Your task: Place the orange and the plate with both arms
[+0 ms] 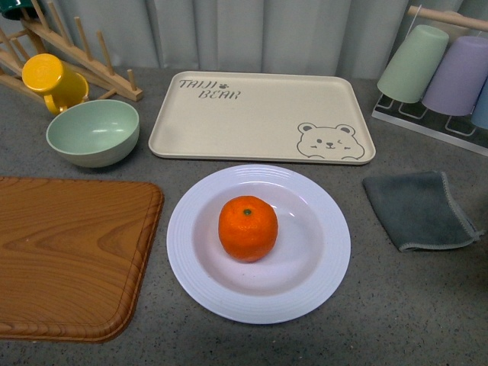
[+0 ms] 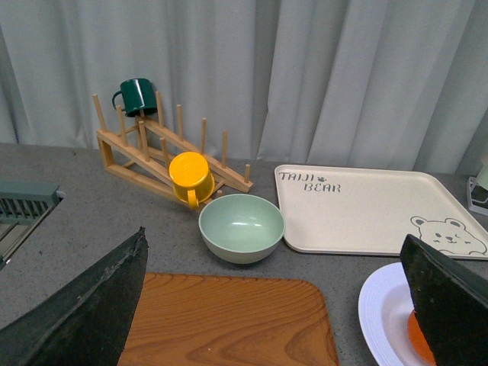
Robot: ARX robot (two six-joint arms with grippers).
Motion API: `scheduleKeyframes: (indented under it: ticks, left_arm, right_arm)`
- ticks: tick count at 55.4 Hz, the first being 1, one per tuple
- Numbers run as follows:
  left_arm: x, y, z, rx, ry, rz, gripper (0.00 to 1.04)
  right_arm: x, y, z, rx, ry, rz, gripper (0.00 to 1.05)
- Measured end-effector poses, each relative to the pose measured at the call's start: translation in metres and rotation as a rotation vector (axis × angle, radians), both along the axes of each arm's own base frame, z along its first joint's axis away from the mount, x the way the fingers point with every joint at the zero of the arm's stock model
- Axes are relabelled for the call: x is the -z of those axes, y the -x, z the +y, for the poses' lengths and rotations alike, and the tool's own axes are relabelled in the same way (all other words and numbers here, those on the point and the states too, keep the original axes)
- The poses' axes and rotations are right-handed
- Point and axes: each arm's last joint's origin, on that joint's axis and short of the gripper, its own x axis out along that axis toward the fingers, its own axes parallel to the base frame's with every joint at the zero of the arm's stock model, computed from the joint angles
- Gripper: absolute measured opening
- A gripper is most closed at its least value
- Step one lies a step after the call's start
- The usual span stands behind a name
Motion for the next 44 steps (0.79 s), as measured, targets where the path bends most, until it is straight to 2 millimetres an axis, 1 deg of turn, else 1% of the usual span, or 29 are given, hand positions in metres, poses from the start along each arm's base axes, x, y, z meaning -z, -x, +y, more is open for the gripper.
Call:
scheduleKeyframes:
  ticks: [10, 26, 34, 42, 44]
  left_arm:
    - [0.0, 0.0, 0.0, 0.0, 0.0, 0.0, 0.98]
    - [0.0, 0.0, 0.0, 0.0, 0.0, 0.0, 0.98]
    - [0.0, 0.0, 0.0, 0.0, 0.0, 0.0, 0.98]
    - [0.0, 0.0, 0.0, 0.0, 0.0, 0.0, 0.98]
    - [0.0, 0.0, 0.0, 0.0, 0.0, 0.0, 0.98]
  right_arm:
    - [0.033, -0.016, 0.014, -0.076, -0.036, 0.1, 0.96]
    - [0.072, -0.039, 0.047, -0.143, -0.09, 0.189, 0.96]
    - [0.086, -0.05, 0.061, -0.144, -0.133, 0.211, 0.96]
    - [0.09, -0.062, 0.074, -0.152, -0.158, 0.195, 0.96]
    - [0.09, -0.068, 0.078, -0.149, -0.173, 0.195, 0.96]
